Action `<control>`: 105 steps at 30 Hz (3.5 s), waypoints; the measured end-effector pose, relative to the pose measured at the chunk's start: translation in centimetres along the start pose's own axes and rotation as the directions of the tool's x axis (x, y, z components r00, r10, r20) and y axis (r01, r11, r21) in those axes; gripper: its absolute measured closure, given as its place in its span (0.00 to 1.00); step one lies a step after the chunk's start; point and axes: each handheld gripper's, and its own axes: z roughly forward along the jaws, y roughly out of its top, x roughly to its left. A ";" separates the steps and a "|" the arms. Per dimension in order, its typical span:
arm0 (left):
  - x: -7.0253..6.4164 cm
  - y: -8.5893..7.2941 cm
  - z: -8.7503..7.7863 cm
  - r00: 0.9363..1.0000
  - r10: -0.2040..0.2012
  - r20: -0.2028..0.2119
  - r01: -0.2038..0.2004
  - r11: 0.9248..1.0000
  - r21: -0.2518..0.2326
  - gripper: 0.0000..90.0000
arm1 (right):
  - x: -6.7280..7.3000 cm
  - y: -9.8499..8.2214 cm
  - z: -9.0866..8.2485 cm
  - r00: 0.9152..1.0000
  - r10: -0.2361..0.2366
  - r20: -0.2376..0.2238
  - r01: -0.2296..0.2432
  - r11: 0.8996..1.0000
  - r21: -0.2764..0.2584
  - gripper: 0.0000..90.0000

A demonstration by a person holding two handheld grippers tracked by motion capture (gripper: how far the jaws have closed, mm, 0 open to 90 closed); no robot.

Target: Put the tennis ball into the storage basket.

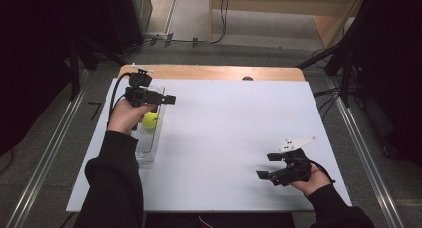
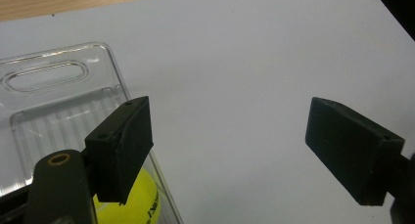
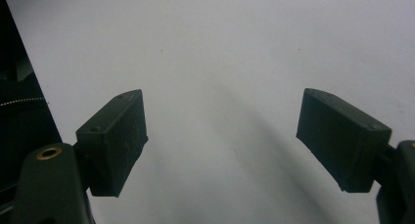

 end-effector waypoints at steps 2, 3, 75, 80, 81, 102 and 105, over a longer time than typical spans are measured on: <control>-0.2 0.1 0.3 1.000 0.001 0.009 -0.001 1.000 0.005 0.20 | 0.0 -0.1 -0.1 1.000 0.003 0.002 -0.003 1.000 -0.002 0.19; -0.3 0.1 0.5 1.000 0.004 0.014 -0.004 1.000 0.005 0.20 | 0.0 -0.1 -0.1 1.000 0.003 0.002 -0.003 1.000 -0.002 0.19; -7.2 -7.9 1.6 0.951 0.220 0.217 -0.220 0.975 -0.027 0.20 | -0.1 -0.1 -0.1 1.000 0.005 0.006 -0.005 1.000 -0.003 0.19; -7.1 -8.8 1.6 0.948 0.232 0.219 -0.232 0.972 -0.027 0.20 | -0.1 -0.1 -0.1 1.000 0.006 0.007 -0.006 1.000 -0.003 0.19; -7.1 -9.0 1.5 0.948 0.232 0.217 -0.232 0.972 -0.024 0.20 | -0.1 -0.1 -0.1 1.000 0.007 0.006 -0.007 1.000 -0.004 0.19; -6.8 -12.2 1.1 0.933 0.285 0.222 -0.289 0.957 -0.015 0.20 | -0.1 -0.1 -0.2 1.000 0.011 0.012 -0.011 1.000 -0.002 0.19; -6.6 -12.6 1.0 0.936 0.267 0.229 -0.273 0.962 -0.005 0.20 | -0.1 -0.1 -0.2 1.000 0.014 0.014 -0.014 1.000 -0.002 0.19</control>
